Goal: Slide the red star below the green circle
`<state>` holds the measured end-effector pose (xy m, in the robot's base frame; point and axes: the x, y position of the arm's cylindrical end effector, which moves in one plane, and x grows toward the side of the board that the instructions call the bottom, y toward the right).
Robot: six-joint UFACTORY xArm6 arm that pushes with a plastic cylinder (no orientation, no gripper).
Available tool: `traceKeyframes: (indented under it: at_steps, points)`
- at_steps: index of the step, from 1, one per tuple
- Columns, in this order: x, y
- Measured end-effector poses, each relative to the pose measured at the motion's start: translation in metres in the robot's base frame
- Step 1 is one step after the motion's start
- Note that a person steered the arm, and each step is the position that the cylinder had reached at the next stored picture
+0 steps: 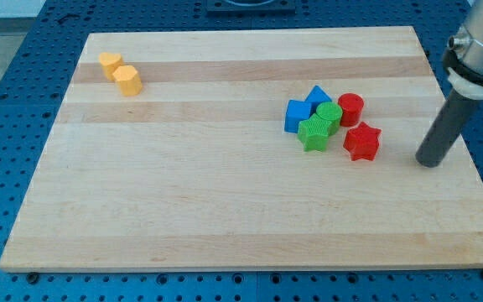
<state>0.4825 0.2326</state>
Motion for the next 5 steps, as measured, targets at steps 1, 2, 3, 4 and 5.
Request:
traceKeyframes:
  at_steps: [1,2,3,4,5]
  points:
    - [-0.004,-0.006]
    - [-0.009,-0.009]
    - [-0.011,-0.031]
    - [-0.011,-0.072]
    - [-0.011,-0.082]
